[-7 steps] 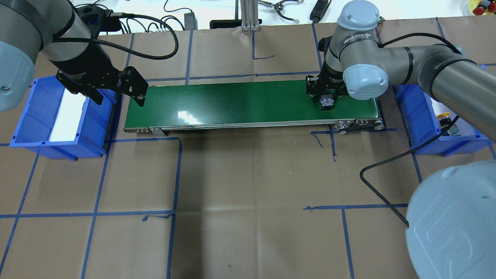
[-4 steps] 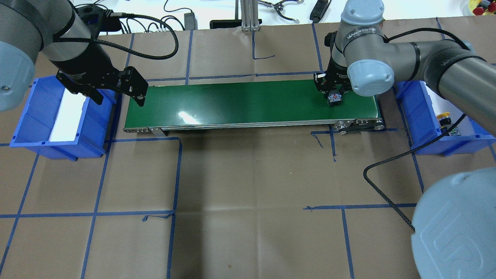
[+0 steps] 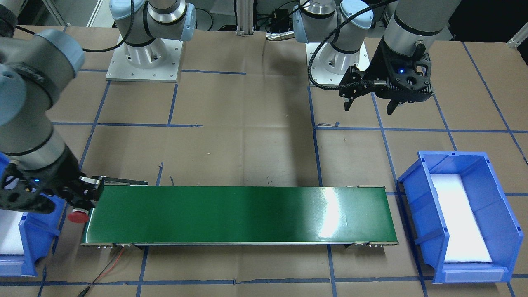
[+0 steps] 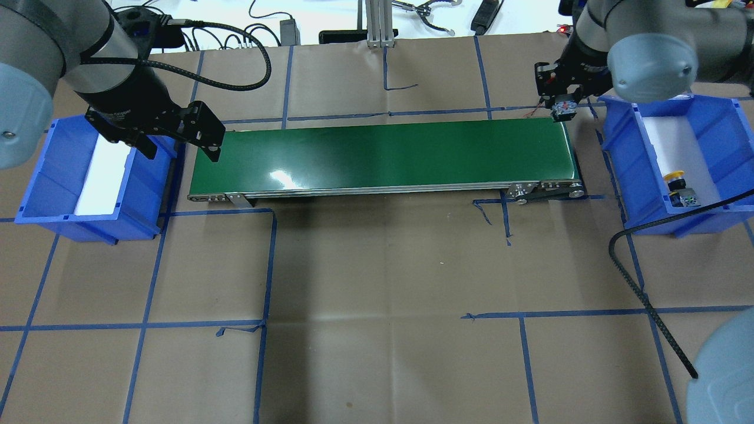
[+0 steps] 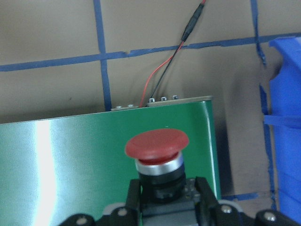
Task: Transport two buttons from left to right
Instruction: 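Carry the red button into the blue bin beside the yellow one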
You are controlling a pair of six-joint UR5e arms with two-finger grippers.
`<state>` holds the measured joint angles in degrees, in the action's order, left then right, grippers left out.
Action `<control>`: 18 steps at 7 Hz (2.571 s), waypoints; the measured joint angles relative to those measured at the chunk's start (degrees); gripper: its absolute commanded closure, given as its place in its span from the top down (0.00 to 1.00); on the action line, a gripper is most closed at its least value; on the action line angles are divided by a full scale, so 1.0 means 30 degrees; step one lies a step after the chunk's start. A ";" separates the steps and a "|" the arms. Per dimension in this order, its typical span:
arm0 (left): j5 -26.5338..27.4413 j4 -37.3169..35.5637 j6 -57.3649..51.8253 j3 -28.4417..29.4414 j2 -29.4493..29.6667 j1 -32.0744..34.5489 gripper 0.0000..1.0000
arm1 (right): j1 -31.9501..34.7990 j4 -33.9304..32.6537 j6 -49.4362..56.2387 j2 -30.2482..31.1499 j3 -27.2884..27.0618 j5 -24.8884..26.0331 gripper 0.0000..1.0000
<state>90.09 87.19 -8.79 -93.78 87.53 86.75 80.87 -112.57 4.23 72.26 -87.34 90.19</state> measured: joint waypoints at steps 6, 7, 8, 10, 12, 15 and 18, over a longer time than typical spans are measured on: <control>0.0000 0.0000 0.0000 -0.0001 0.0003 0.0000 1.00 | -0.5313 0.1223 0.9029 -0.1566 0.1815 -0.0239 0.02; 0.0000 0.0001 0.0007 0.0000 0.0003 0.0000 1.00 | -0.5860 0.0346 0.9050 -0.1617 0.1115 -0.0336 0.02; -0.0008 0.0000 0.0012 0.0000 0.0003 -0.0001 1.00 | -0.6316 -0.0297 0.8792 -0.1649 0.0425 -0.0543 0.02; -0.0025 0.0000 0.0022 0.0000 0.0003 -0.0001 1.00 | -0.6677 -0.1950 0.7793 -0.1787 -0.0950 -0.0863 0.02; -0.0029 0.0000 0.0016 0.0006 0.0002 0.0000 1.00 | -0.6865 -0.3695 0.7583 -0.2508 -0.1660 -0.0870 0.02; -0.0029 0.0001 0.0016 0.0003 0.0003 -0.0001 1.00 | -0.7161 -0.4413 0.7797 -0.3657 -0.1804 -0.0803 0.04; -0.0029 0.0000 0.0022 0.0017 0.0003 -0.0001 1.00 | -0.7159 -0.4417 0.7830 -0.4140 -0.1839 -0.0623 1.00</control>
<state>90.00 87.19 -8.72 -93.73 87.54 86.75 59.40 -125.82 27.72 59.84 -92.86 88.33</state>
